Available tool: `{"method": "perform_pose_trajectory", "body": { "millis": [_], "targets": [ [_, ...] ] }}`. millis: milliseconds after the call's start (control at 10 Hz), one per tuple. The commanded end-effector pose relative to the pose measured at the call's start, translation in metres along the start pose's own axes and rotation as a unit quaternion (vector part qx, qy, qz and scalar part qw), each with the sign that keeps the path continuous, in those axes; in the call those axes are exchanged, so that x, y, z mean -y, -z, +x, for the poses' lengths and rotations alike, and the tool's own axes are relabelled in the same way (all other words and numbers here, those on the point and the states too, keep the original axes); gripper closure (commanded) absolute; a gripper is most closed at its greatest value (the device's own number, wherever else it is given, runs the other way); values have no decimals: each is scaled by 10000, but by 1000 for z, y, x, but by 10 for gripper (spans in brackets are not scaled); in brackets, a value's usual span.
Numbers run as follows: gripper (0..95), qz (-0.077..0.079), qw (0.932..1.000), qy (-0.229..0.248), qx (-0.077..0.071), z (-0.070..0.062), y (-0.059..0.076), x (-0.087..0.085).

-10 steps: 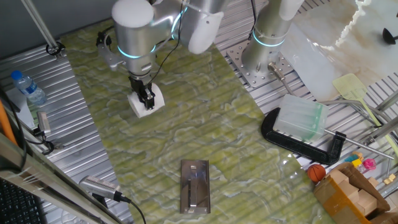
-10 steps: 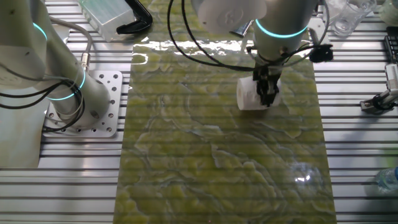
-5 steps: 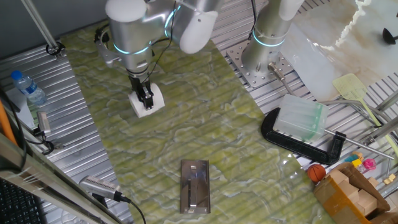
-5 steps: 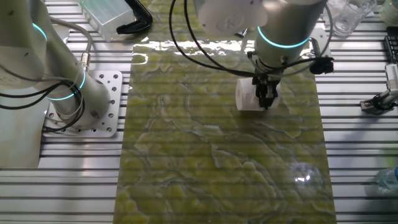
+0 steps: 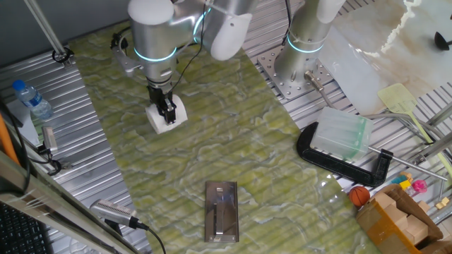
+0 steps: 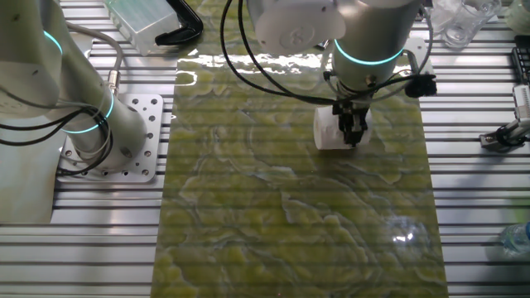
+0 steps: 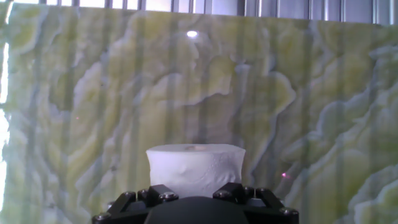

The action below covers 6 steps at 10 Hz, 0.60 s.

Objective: Take the roll of paper down from the shelf

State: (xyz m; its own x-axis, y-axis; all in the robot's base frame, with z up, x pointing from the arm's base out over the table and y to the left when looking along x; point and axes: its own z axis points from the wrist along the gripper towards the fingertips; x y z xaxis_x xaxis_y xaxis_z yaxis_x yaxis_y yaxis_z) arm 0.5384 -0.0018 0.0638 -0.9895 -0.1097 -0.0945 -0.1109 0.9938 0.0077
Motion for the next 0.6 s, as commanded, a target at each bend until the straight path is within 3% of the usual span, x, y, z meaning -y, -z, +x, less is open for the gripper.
{"method": "perform_pose_trajectory", "body": {
  "millis": [100, 600],
  "targets": [
    [0, 40, 10000, -87, -3, -1, 0, 0],
    [0, 40, 9999, -97, 90, -8, 8, 0]
  ]
}}
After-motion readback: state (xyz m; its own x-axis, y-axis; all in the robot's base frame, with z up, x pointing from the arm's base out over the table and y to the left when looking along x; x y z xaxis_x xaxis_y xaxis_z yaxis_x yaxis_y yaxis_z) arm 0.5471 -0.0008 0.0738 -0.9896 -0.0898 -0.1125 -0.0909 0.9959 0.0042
